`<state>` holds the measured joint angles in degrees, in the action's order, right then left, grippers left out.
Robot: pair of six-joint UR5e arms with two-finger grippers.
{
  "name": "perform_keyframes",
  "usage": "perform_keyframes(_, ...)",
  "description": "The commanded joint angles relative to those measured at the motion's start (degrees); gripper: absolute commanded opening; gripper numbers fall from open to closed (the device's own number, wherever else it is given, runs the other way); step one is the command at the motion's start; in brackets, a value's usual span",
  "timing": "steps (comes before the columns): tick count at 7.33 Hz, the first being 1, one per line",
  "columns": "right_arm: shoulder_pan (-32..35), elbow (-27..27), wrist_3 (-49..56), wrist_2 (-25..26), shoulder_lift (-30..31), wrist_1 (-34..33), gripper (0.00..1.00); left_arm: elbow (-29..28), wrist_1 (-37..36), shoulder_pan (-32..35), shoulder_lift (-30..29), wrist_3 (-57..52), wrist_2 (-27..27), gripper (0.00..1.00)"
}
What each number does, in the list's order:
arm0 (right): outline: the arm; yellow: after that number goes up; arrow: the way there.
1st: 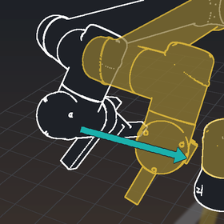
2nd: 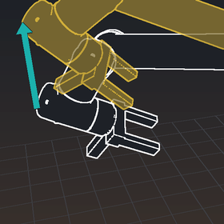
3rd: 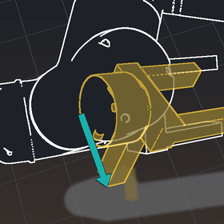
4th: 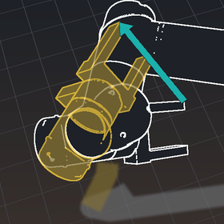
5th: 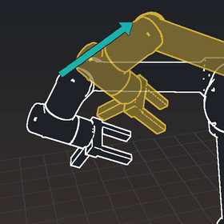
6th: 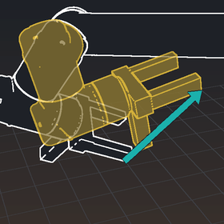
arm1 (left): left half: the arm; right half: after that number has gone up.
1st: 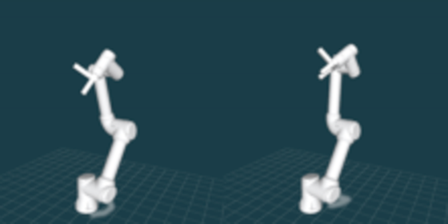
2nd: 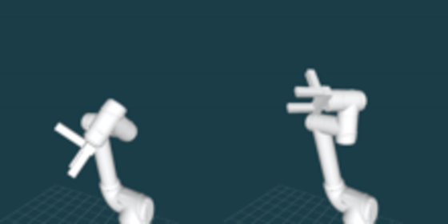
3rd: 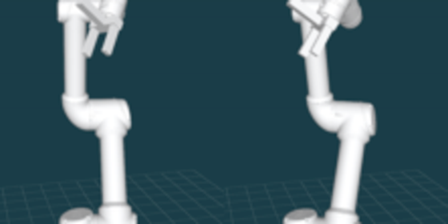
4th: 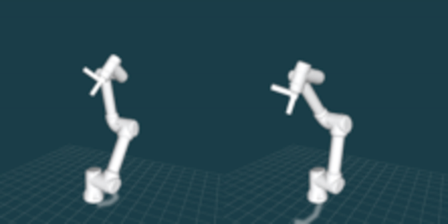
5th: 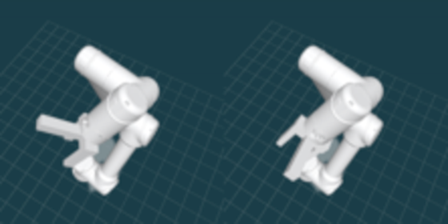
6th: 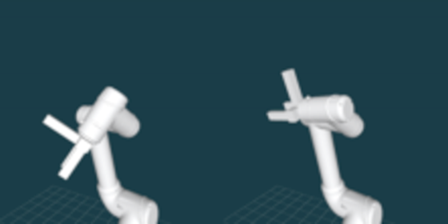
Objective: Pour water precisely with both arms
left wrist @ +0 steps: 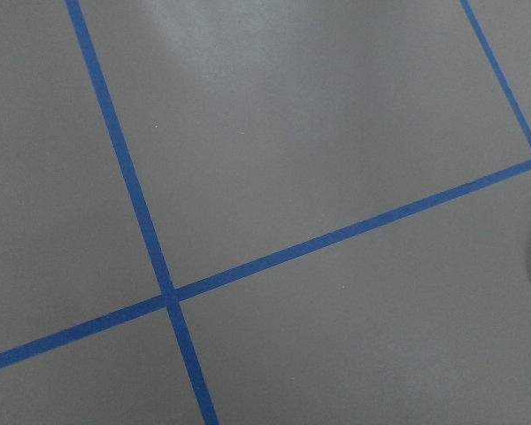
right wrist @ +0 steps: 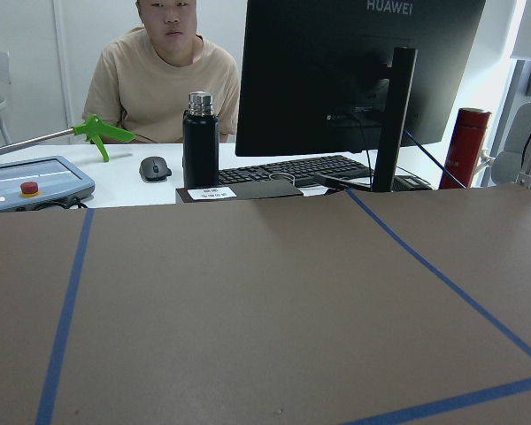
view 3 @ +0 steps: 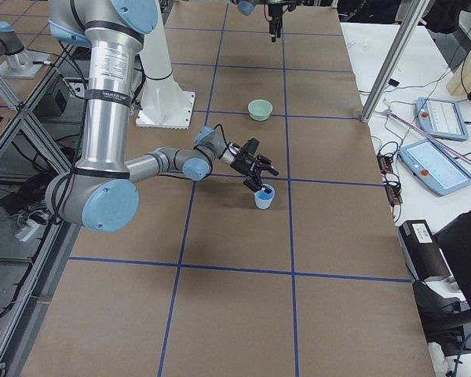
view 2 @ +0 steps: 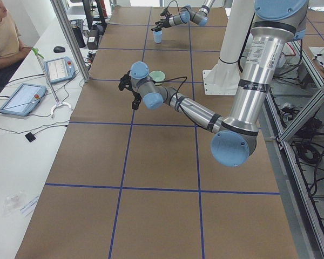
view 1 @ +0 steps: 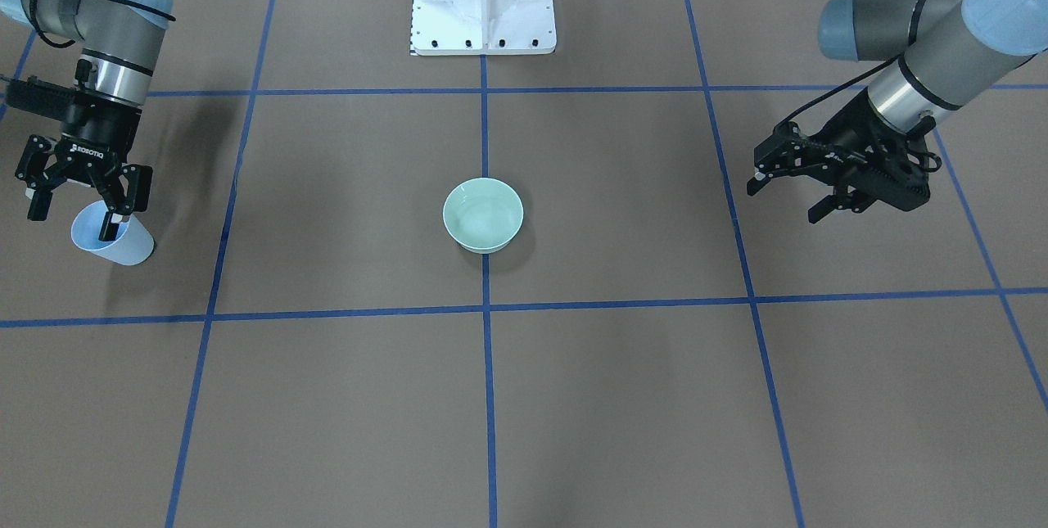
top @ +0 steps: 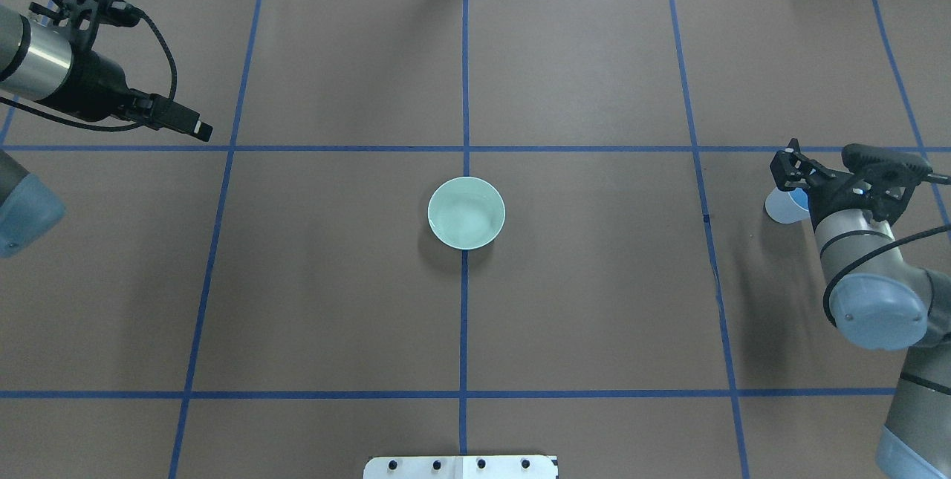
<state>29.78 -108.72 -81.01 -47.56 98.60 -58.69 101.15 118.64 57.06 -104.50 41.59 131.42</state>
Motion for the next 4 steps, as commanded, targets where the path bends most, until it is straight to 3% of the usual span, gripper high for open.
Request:
perform_keyframes(1, 9.46, -1.5, 12.14, -15.3, -3.31, -0.02, 1.0, 0.02, -0.08, -4.39, -2.45, 8.29, -4.83, 1.0)
perform_keyframes(3, 18.42, -1.15, 22.85, -32.59, -3.95, -0.72, 1.0, 0.1, -4.44, -7.83, -7.53, 16.02, -5.81, 1.0)
perform_keyframes(4, 24.47, -0.27, 30.14, -43.04, -3.95, -0.99, 1.0, 0.1, -9.95, -10.46, -11.82, 19.2, -7.39, 1.0)
